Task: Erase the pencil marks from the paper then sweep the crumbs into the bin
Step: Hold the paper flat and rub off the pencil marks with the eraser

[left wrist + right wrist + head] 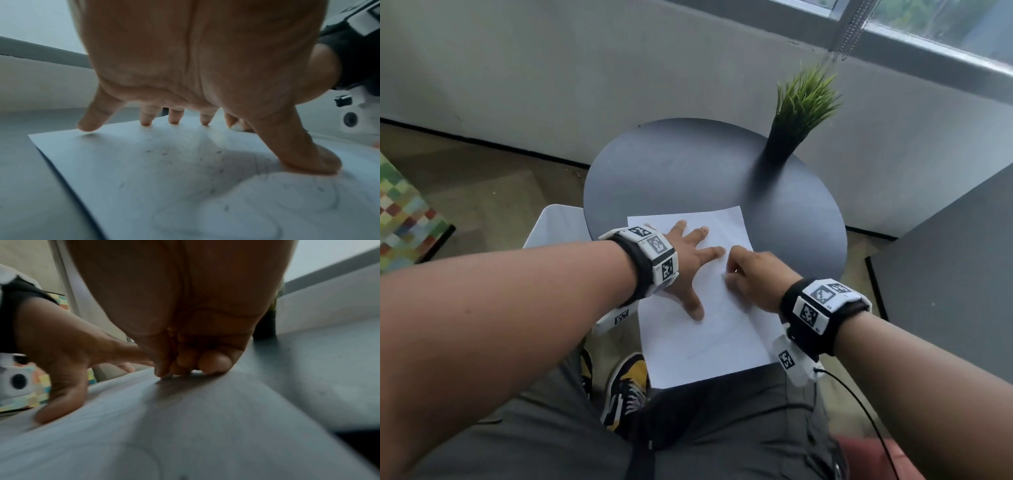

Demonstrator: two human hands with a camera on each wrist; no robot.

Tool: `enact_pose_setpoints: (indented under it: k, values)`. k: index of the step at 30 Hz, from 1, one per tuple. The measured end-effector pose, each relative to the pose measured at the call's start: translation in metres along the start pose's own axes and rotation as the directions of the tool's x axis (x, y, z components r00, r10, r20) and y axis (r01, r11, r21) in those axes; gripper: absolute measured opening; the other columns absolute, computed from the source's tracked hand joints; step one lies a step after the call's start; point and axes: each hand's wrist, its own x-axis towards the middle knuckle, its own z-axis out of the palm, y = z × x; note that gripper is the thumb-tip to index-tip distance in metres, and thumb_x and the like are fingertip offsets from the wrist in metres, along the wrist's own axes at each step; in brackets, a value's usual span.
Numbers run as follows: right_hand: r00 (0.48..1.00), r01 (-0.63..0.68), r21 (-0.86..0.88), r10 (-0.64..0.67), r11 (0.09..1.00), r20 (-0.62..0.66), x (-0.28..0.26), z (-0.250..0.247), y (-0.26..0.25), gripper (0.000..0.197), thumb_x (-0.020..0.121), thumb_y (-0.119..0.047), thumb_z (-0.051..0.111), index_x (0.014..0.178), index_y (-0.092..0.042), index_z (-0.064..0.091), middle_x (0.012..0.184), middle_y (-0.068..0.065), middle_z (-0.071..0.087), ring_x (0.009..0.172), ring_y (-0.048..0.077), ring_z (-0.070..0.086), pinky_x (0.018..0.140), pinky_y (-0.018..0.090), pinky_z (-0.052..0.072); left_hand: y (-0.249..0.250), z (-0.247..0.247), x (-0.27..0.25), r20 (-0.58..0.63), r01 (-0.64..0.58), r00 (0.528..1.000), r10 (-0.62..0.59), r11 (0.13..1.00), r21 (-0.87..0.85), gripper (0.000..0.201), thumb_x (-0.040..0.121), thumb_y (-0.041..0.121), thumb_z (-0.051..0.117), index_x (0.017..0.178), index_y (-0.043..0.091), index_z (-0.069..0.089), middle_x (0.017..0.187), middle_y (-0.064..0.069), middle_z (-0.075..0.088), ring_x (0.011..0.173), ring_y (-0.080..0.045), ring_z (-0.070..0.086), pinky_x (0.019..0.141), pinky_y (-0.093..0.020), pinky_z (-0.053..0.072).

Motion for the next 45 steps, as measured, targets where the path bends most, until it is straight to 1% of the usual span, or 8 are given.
enact_pose_setpoints:
  k: [7,13,18,23,28,34,38,45]
  values:
    - [0.988,-0.115,0.056,0.120,0.992,-0.096,0.013,-0.012,0.017,0.013,0.088,-0.031,0.056,0.094,-0.019,0.053,0.095,0.005,0.063,0.086,0.026,0.058,0.071,0.032,0.047,0.009,-0.002,0.004,-0.115,0.001,0.993,-0.001,1.000,0.001,0.116,0.044,0.093,0.058,0.143,0.046,0.021,0.151,-0.001,0.024,0.137,-0.037,0.023,0.097,-0.066,0.030]
    - [0.958,0.273,-0.062,-0.265,0.960,0.111,-0.013,0.007,-0.012,0.006,0.089,-0.026,0.054,0.090,-0.022,0.050,0.072,-0.005,0.059,0.070,0.022,0.053,0.065,0.033,0.048,0.005,0.007,0.008,-0.061,-0.002,0.998,0.001,1.000,-0.016,0.128,0.048,0.093,0.060,0.150,0.050,-0.005,0.164,0.004,-0.013,0.148,-0.042,-0.006,0.105,-0.073,0.018]
    - [0.997,0.017,-0.041,-0.020,0.999,-0.081,0.011,-0.007,0.006,0.009,0.090,-0.029,0.052,0.093,-0.022,0.048,0.081,0.002,0.057,0.079,0.029,0.056,0.065,0.032,0.045,0.006,0.008,0.010,-0.043,0.010,0.999,-0.010,1.000,-0.013,0.130,0.047,0.094,0.058,0.149,0.052,-0.011,0.163,0.004,-0.017,0.148,-0.042,-0.010,0.106,-0.073,0.017]
    - [0.947,0.311,-0.050,-0.305,0.949,0.100,-0.012,0.011,-0.019,0.011,0.088,-0.020,0.053,0.098,-0.018,0.050,0.078,-0.002,0.059,0.072,0.025,0.054,0.065,0.037,0.049,0.004,0.007,0.009,-0.017,-0.001,1.000,0.001,1.000,-0.007,0.128,0.051,0.093,0.059,0.149,0.051,-0.013,0.162,0.004,-0.022,0.147,-0.044,-0.015,0.107,-0.075,0.013]
    - [0.996,0.027,-0.040,-0.031,0.999,-0.085,0.014,-0.008,0.009,0.009,0.089,-0.031,0.051,0.092,-0.023,0.049,0.081,0.003,0.058,0.077,0.029,0.057,0.068,0.035,0.050,0.005,0.008,0.009,-0.026,-0.002,1.000,0.002,1.000,-0.016,0.131,0.049,0.094,0.059,0.150,0.049,-0.013,0.163,0.003,-0.021,0.147,-0.044,-0.015,0.107,-0.072,0.015]
    - [0.944,0.323,-0.123,-0.310,0.938,0.114,-0.015,0.005,-0.009,0.007,0.091,-0.027,0.051,0.089,-0.021,0.048,0.072,-0.007,0.052,0.069,0.022,0.049,0.062,0.033,0.044,0.005,0.004,0.006,0.009,-0.008,1.000,0.008,1.000,-0.007,0.132,0.051,0.092,0.060,0.150,0.048,-0.015,0.162,0.002,-0.024,0.146,-0.045,-0.018,0.107,-0.074,0.012]
    - [0.994,0.057,-0.112,-0.067,0.992,-0.084,0.007,-0.009,0.014,0.012,0.092,-0.030,0.050,0.094,-0.019,0.047,0.077,0.000,0.053,0.074,0.028,0.052,0.062,0.031,0.042,0.006,0.004,0.007,0.003,-0.005,1.000,0.005,1.000,-0.018,0.132,0.052,0.091,0.062,0.150,0.048,-0.015,0.162,0.001,-0.023,0.146,-0.045,-0.019,0.108,-0.072,0.010]
    - [0.969,0.246,-0.176,-0.236,0.953,0.078,-0.011,0.002,-0.004,0.010,0.093,-0.028,0.049,0.089,-0.021,0.044,0.075,-0.003,0.051,0.069,0.023,0.048,0.061,0.032,0.041,0.007,0.002,0.006,0.020,-0.010,1.000,0.010,1.000,0.007,0.131,0.055,0.091,0.061,0.151,0.046,-0.015,0.162,0.000,-0.024,0.146,-0.046,-0.018,0.109,-0.072,0.011]
